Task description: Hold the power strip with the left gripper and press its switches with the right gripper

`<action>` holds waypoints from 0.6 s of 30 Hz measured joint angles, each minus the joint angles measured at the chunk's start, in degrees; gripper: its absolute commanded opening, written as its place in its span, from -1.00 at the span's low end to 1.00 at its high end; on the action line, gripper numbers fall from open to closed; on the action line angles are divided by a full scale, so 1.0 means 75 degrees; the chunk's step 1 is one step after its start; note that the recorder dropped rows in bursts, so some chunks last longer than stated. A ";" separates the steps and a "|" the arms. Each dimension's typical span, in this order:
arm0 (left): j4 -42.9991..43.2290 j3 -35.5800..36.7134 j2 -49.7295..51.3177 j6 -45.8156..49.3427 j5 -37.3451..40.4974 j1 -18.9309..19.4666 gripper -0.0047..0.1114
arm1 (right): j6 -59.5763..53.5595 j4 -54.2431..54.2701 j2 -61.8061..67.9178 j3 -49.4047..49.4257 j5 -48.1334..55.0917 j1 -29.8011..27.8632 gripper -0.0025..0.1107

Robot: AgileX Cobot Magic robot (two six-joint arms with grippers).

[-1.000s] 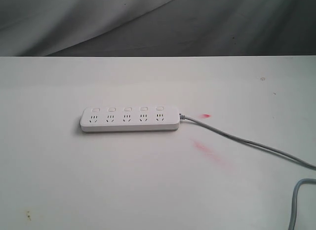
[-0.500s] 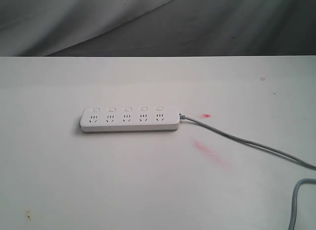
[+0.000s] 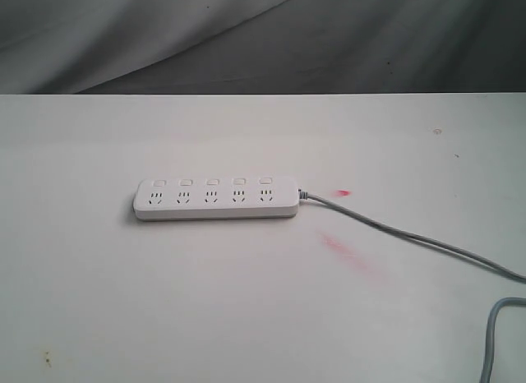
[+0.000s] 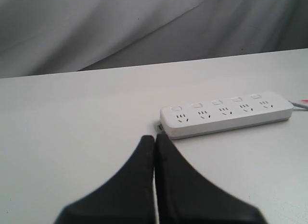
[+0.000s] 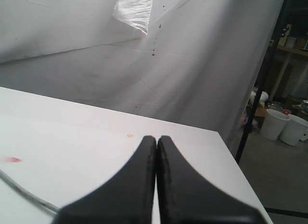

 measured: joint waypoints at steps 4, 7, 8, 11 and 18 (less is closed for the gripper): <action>0.0000 0.0000 -0.0112 0.0000 0.0000 0.0000 -0.91 | 0.0000 0.0000 0.0000 0.0000 0.0000 0.0000 -0.96; 0.0000 0.0000 -0.0112 0.0000 0.0018 0.0000 -0.91 | 0.0000 0.0000 0.0000 0.0000 0.0000 0.0000 -0.96; 0.0000 0.0000 -0.0112 0.0000 0.0018 0.0000 -0.91 | 0.0000 0.0000 0.0000 0.0000 0.0000 0.0000 -0.96; 0.0000 0.0000 -0.0112 0.0000 0.0033 0.0000 -0.91 | 0.0000 0.0000 0.0000 0.0000 0.0000 0.0000 -0.96; 0.0000 0.0000 -0.0112 -0.0007 0.0033 0.0000 -0.91 | 0.0000 0.0000 0.0000 0.0000 0.0000 0.0000 -0.96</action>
